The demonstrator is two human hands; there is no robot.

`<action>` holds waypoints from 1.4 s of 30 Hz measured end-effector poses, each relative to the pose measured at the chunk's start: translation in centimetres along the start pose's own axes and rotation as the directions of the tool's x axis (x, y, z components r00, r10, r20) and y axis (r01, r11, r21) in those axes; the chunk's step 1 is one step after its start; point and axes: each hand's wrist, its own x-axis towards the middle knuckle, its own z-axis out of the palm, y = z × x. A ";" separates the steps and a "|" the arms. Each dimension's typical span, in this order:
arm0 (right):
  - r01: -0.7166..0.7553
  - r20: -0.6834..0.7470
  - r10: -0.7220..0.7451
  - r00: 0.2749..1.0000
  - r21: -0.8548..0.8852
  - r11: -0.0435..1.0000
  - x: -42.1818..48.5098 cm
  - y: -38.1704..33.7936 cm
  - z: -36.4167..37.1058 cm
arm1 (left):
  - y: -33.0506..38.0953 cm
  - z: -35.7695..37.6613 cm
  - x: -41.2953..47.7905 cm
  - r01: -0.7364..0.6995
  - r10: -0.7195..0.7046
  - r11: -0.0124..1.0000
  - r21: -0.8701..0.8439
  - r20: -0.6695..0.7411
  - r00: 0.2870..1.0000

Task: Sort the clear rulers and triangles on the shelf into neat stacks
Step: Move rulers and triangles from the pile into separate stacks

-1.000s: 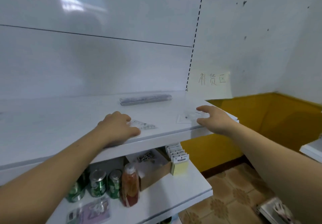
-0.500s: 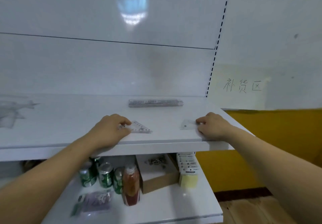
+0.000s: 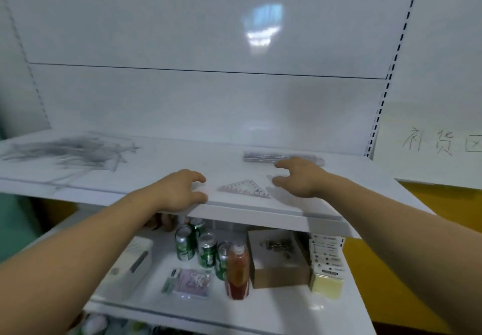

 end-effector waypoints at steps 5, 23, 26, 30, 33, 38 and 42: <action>0.124 0.049 -0.124 0.991 0.006 0.992 4.3 -8.8 2.7 | -6.7 -2.3 -2.8 0.087 -0.087 0.996 -0.018 -0.042 0.995; 0.345 0.161 -0.350 0.923 0.059 0.937 20.6 -36.8 11.2 | -34.2 -12.0 -5.0 0.222 -0.217 0.975 0.019 -0.152 0.964; 0.378 0.163 -0.374 0.913 0.006 0.926 22.8 -38.1 12.1 | -36.0 -12.2 -2.9 0.202 -0.191 0.978 0.056 -0.161 0.968; 0.416 0.098 -0.411 0.907 -0.048 0.908 25.8 -38.9 12.8 | -38.6 -12.7 0.2 0.199 -0.192 0.980 0.016 -0.192 0.962; 0.414 0.017 -0.414 0.910 -0.016 0.910 28.6 -39.0 13.4 | -40.2 -13.3 2.8 0.189 -0.175 0.981 0.048 -0.204 0.963; 0.413 0.060 -0.413 0.909 0.021 0.911 31.1 -39.9 14.0 | -42.7 -14.5 6.5 0.238 -0.210 0.954 0.181 -0.162 0.964; 0.404 0.003 -0.404 0.915 0.050 0.913 31.5 -40.5 14.2 | -44.5 -15.1 8.1 0.192 -0.167 0.963 0.187 -0.144 0.975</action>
